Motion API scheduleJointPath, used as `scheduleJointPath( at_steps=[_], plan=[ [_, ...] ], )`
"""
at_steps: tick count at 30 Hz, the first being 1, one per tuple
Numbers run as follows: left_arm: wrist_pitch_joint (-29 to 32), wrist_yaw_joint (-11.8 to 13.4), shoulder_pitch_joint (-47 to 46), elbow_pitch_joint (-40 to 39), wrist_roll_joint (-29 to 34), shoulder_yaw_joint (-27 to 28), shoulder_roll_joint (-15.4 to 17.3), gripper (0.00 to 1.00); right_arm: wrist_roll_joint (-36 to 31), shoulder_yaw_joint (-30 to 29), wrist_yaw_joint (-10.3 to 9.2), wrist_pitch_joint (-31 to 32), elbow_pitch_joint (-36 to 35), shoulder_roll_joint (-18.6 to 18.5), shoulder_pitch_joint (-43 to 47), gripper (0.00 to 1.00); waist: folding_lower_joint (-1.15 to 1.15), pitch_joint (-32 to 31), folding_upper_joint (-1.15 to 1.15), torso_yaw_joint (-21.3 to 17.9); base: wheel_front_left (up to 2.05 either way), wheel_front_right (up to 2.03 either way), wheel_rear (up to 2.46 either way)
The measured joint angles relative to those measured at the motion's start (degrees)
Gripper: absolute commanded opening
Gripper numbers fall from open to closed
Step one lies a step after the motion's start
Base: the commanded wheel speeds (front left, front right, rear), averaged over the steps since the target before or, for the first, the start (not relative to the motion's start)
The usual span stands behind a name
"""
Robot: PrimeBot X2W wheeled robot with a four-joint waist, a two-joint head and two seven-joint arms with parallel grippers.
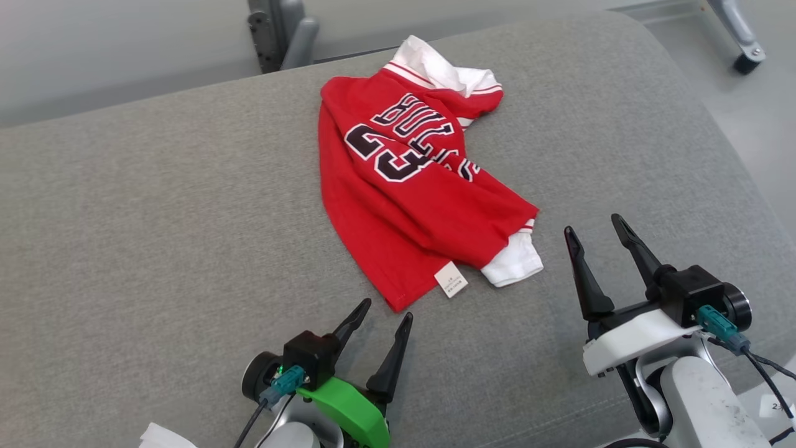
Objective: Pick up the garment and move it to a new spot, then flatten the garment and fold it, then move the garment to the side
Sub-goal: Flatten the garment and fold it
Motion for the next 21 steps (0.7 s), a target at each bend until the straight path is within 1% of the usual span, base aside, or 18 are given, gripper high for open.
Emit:
scheduleJointPath(
  at_steps=[5, 9, 17, 18, 19, 21],
  plan=[
    [0.0, 0.0, -0.9, 3.5, -1.5, -0.9, 0.0, 1.0, 0.1, -0.7, 0.0, 0.0, 0.1, 0.1, -0.1, 1.0, 0.0, 1.8, 0.0, -3.9, 0.0, 0.0, 0.0],
    [0.0, 0.0, -1.5, 5.9, -1.8, 0.0, 0.0, 1.0, 0.1, -1.2, 0.0, 0.0, 0.1, 0.2, -0.1, 1.0, 0.0, 3.3, 0.0, -6.2, 0.0, 0.0, 0.0],
    [0.0, 0.0, -1.6, 5.9, -0.8, 3.0, 0.0, 1.0, 0.1, -1.2, 0.0, 0.0, 0.0, 0.7, -0.7, 1.0, 0.0, 5.6, 0.0, -8.7, 0.0, 0.0, 0.0],
    [0.0, 0.0, -1.7, 5.6, -0.5, 3.1, 0.0, 0.95, 0.1, -1.2, 0.0, 0.0, 0.0, 0.7, -0.8, 1.0, 0.0, 5.8, 0.0, -8.9, 0.0, 0.0, 0.0],
    [0.0, 0.0, -1.7, 5.4, -0.3, 3.2, 0.0, 0.48, 0.1, -1.2, 0.0, 0.0, -0.1, 0.8, -0.8, 1.0, 0.0, 6.0, 0.0, -9.0, 0.0, 0.0, 0.0],
    [0.0, 0.0, -1.7, 5.1, 0.2, 3.4, 0.0, 0.0, 0.1, -1.2, 0.0, 0.0, -0.1, 0.9, -1.0, 1.0, 0.0, 6.3, 0.0, -9.1, 0.0, 0.0, 0.0]
  ],
)
